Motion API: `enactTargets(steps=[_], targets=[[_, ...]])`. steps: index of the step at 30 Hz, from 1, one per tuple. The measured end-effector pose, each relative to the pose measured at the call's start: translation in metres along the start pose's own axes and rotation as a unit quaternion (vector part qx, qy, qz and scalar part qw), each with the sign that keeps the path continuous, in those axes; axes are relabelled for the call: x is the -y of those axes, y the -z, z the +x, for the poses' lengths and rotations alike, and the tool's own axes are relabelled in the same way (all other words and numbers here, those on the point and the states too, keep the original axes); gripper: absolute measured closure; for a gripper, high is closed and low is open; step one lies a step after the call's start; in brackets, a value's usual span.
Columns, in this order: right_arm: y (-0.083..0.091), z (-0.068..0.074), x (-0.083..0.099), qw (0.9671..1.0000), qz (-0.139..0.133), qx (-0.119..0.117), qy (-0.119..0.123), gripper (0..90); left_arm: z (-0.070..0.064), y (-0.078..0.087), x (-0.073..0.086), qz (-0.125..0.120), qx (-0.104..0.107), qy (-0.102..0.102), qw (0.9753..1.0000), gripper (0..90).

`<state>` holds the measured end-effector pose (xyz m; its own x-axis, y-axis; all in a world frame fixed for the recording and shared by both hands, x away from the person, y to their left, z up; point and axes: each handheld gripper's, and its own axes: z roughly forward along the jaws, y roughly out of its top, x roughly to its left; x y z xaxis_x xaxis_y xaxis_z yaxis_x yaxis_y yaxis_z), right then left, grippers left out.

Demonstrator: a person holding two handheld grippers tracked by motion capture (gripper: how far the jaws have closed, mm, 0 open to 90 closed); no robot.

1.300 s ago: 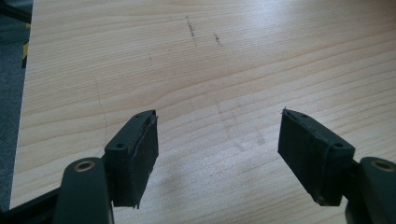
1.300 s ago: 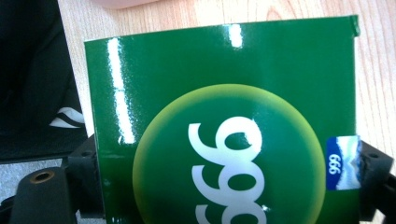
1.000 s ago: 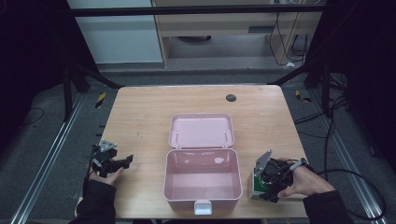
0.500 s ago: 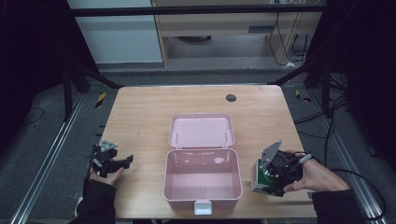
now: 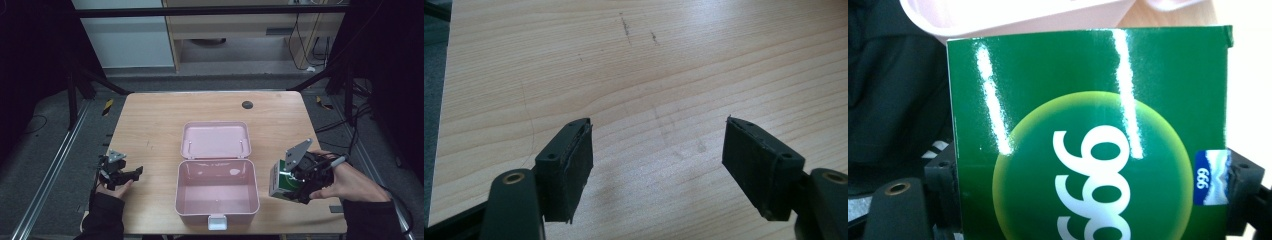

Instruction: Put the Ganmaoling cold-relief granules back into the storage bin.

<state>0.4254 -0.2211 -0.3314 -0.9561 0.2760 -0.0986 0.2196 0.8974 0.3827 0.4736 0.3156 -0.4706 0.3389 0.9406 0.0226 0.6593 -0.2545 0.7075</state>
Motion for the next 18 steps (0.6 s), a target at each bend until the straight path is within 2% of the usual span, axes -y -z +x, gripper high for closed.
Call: enactTargets(steps=[10,18], targets=[[0.020,0.000,-0.020,0.9999,0.004,0.009,0.013,15.6,0.001,0.000,0.000,-0.001,-0.001,0.001,1.0000,27.6],[0.029,0.001,-0.035,0.9998,0.004,0.005,0.018,15.6,0.001,0.001,0.000,-0.001,-0.001,0.001,1.0000,27.6]])
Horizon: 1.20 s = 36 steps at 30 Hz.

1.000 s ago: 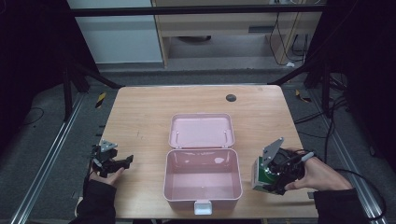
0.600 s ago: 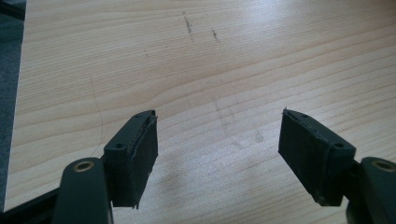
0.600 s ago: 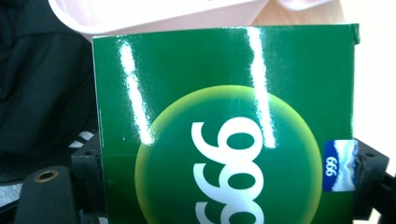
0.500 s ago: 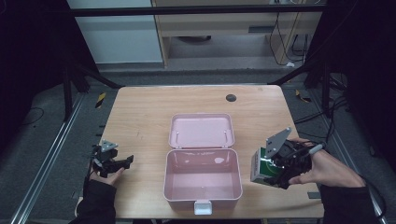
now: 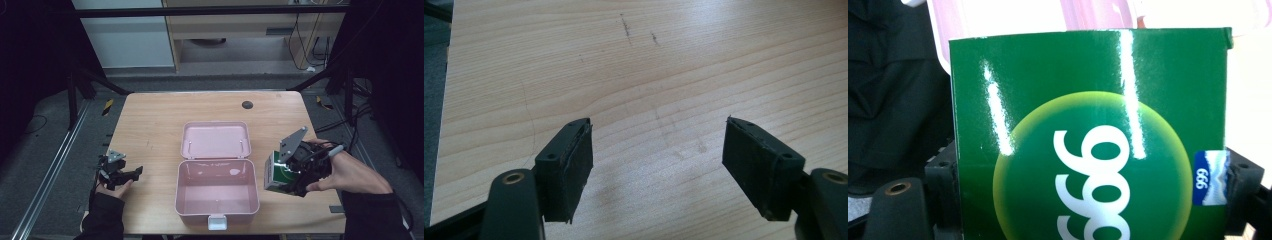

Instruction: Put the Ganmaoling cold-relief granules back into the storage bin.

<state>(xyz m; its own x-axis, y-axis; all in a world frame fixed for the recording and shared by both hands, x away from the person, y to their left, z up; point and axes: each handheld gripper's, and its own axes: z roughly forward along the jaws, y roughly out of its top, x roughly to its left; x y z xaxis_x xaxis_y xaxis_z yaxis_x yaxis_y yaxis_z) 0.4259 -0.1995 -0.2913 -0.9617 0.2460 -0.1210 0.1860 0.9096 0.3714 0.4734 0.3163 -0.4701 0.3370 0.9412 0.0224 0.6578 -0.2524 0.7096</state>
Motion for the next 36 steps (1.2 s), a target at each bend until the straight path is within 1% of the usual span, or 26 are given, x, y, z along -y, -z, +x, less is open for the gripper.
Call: enactTargets(steps=[3,12,13,15,16,17,19,20,21,22,25,28,34,36], targets=[[0.002,0.001,-0.007,1.0000,0.008,-0.001,0.003,15.7,0.000,0.000,0.000,0.000,0.000,0.000,1.0000,27.6],[0.002,0.002,-0.023,0.9998,0.013,-0.007,0.017,15.7,0.001,0.000,0.000,0.000,0.001,0.001,1.0000,27.6],[0.002,0.001,-0.028,0.9997,0.014,-0.007,0.021,15.7,0.001,0.000,0.000,0.000,0.000,0.001,1.0000,27.6],[0.002,0.001,-0.030,0.9996,0.014,-0.007,0.023,15.7,0.000,0.000,0.000,0.000,0.001,0.000,1.0000,27.6],[0.002,0.002,-0.034,0.9995,0.013,-0.008,0.028,15.7,0.000,0.000,0.000,0.000,0.001,0.001,1.0000,27.6],[0.002,0.002,-0.039,0.9994,0.012,-0.009,0.032,15.7,0.001,0.000,0.000,0.000,0.001,0.000,1.0000,27.6],[0.002,0.002,-0.041,0.9992,0.012,-0.009,0.036,15.7,0.001,0.000,0.000,0.000,0.001,0.001,1.0000,27.6],[0.001,0.003,-0.046,0.9991,0.012,-0.009,0.040,15.7,0.001,0.000,0.000,0.000,0.000,0.001,1.0000,27.7],[0.001,0.003,-0.046,0.9991,0.012,-0.009,0.040,15.7,0.001,0.000,0.000,0.000,0.000,0.001,1.0000,27.6],[-0.001,0.003,-0.052,0.9989,0.008,-0.009,0.045,15.7,0.001,0.000,0.000,-0.001,0.001,0.001,1.0000,27.7],[-0.002,0.004,-0.056,0.9988,0.006,-0.009,0.047,15.7,0.001,0.000,0.000,-0.001,0.001,0.000,1.0000,27.6],[-0.005,0.004,-0.066,0.9984,0.005,-0.012,0.056,15.7,0.001,0.000,0.000,-0.001,0.001,0.000,1.0000,27.6],[-0.011,0.003,-0.078,0.9981,0.001,-0.012,0.061,15.7,0.001,0.001,0.000,-0.002,0.002,0.000,1.0000,27.6],[-0.014,0.003,-0.082,0.9979,0.004,-0.014,0.063,15.7,0.001,0.001,0.000,-0.002,0.002,0.000,1.0000,27.6]])
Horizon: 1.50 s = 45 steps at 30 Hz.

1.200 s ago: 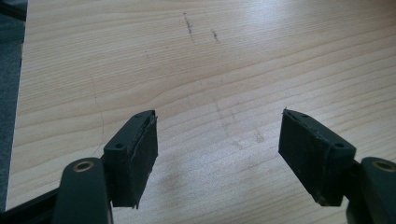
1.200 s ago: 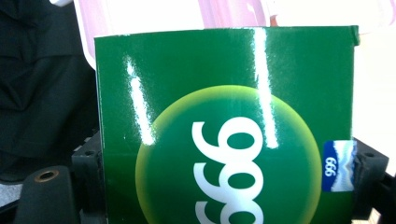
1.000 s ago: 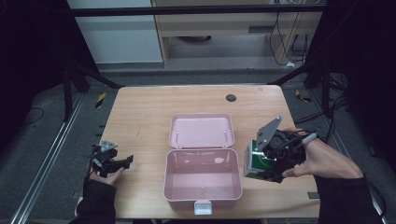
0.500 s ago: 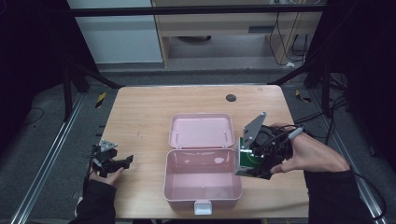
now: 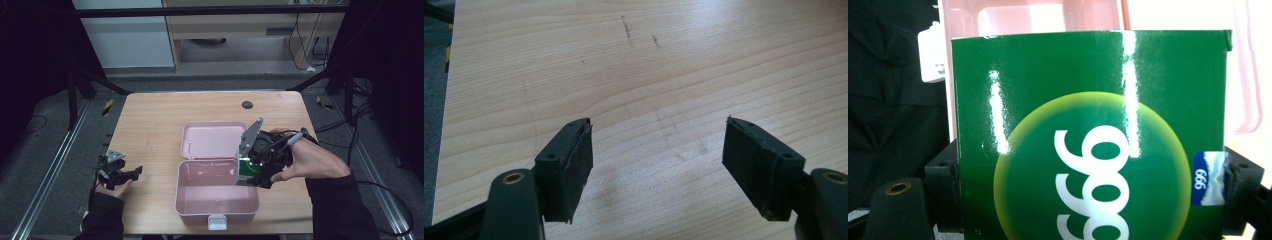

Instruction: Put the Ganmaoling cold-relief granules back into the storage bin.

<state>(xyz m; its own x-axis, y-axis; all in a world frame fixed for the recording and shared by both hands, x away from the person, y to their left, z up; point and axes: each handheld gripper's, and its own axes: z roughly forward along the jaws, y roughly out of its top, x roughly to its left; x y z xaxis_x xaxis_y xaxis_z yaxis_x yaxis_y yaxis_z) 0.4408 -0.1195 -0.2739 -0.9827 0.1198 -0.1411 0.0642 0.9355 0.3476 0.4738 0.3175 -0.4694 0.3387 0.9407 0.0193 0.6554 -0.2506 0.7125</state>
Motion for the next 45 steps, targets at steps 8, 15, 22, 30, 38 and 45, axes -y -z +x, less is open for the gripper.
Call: enactTargets(steps=[8,15,22,30,38,45], targets=[[-0.013,-0.001,-0.015,0.9999,0.002,-0.006,0.013,15.6,0.000,0.000,0.000,-0.001,0.000,0.000,1.0000,27.6],[-0.025,-0.001,-0.020,0.9997,0.007,-0.009,0.021,15.6,0.001,0.001,0.000,-0.002,0.000,0.001,1.0000,27.6],[-0.034,0.000,-0.022,0.9995,0.006,-0.018,0.027,15.7,0.001,0.001,0.000,-0.003,0.000,0.000,1.0000,27.6],[-0.048,0.001,-0.018,0.9991,0.017,-0.023,0.032,15.7,0.001,0.001,0.000,-0.002,0.000,0.000,1.0000,27.6],[-0.058,0.000,-0.016,0.9990,0.012,-0.033,0.028,15.8,0.001,0.001,0.000,-0.003,0.000,0.000,1.0000,27.6],[-0.073,0.002,-0.016,0.9984,0.021,-0.037,0.038,15.8,0.001,0.001,0.000,-0.003,-0.001,0.000,1.0000,27.6]])
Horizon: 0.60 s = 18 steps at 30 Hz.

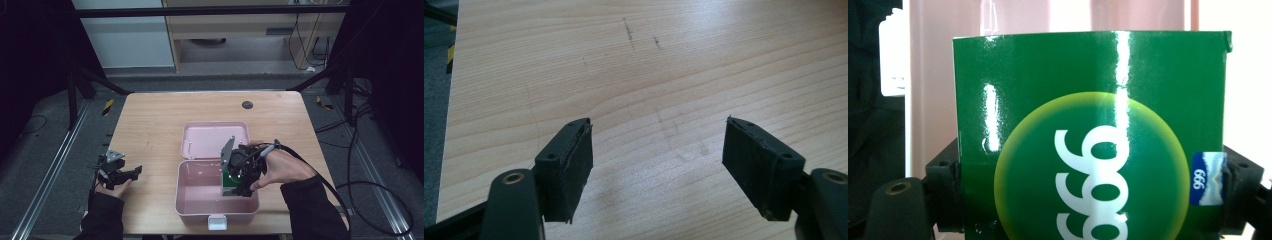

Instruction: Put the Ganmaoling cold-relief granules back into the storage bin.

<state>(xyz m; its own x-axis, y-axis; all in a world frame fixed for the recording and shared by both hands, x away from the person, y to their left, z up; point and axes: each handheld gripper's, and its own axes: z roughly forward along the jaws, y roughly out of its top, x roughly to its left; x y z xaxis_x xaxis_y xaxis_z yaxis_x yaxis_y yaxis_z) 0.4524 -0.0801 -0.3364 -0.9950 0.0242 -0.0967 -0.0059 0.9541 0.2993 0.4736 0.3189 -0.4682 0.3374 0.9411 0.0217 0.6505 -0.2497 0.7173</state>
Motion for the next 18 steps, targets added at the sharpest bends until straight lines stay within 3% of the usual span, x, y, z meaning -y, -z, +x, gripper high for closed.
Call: enactTargets(steps=[7,9,18], targets=[[-0.008,-0.003,0.000,1.0000,-0.004,-0.005,0.003,15.7,0.000,0.001,0.000,-0.001,-0.002,0.001,1.0000,27.5],[-0.013,-0.005,0.005,0.9999,-0.009,-0.011,-0.008,15.7,0.000,0.000,0.000,-0.001,-0.002,0.001,1.0000,27.5],[-0.030,-0.006,0.013,0.9997,0.014,-0.019,-0.010,15.5,0.000,0.000,0.000,-0.001,-0.003,0.000,1.0000,27.5]])
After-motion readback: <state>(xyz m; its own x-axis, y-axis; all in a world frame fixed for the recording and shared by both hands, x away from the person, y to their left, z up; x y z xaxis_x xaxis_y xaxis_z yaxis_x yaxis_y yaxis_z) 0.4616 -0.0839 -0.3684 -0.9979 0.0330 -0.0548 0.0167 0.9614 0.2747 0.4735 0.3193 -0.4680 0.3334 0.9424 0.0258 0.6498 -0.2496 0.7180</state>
